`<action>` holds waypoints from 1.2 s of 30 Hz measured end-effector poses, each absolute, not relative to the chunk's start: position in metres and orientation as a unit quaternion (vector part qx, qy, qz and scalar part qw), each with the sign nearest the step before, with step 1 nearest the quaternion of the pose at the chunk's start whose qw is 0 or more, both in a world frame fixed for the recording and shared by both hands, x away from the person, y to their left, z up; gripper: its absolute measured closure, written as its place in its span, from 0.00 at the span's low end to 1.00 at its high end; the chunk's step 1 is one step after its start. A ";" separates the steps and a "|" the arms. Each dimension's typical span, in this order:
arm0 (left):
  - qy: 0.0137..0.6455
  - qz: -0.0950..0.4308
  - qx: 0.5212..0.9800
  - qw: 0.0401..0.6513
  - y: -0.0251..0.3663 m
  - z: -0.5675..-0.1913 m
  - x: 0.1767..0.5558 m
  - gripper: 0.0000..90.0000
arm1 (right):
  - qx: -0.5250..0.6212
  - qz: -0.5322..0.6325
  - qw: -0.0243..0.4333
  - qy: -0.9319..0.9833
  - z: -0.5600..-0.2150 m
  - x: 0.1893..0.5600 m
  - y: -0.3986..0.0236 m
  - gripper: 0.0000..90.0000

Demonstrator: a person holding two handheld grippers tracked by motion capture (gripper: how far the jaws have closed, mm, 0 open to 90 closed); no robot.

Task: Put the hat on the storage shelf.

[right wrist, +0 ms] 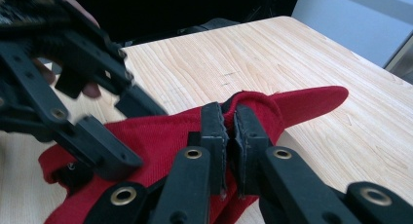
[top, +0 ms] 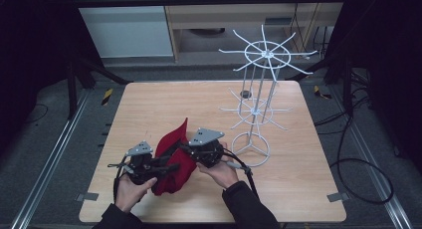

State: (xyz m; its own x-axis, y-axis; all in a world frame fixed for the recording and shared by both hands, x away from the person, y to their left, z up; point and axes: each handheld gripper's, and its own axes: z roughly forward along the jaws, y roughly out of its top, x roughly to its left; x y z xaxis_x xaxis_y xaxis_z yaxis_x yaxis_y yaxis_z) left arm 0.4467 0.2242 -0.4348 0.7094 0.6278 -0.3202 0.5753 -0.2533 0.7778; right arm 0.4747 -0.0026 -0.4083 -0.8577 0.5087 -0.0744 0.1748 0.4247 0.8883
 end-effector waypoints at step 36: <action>0.338 0.146 0.735 0.569 0.210 -0.344 0.438 0.94 | 0.275 0.539 0.117 0.788 -0.437 0.446 -0.053 0.50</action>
State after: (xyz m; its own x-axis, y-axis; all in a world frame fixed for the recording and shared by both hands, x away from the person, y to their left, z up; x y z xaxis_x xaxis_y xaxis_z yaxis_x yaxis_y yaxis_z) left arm 0.4382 0.2095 -0.3436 0.7284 0.6635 -0.1710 0.3315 -0.1228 0.9354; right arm 0.4460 -0.0531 -0.4366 -0.8209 0.5600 0.1121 0.3075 0.2679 0.9131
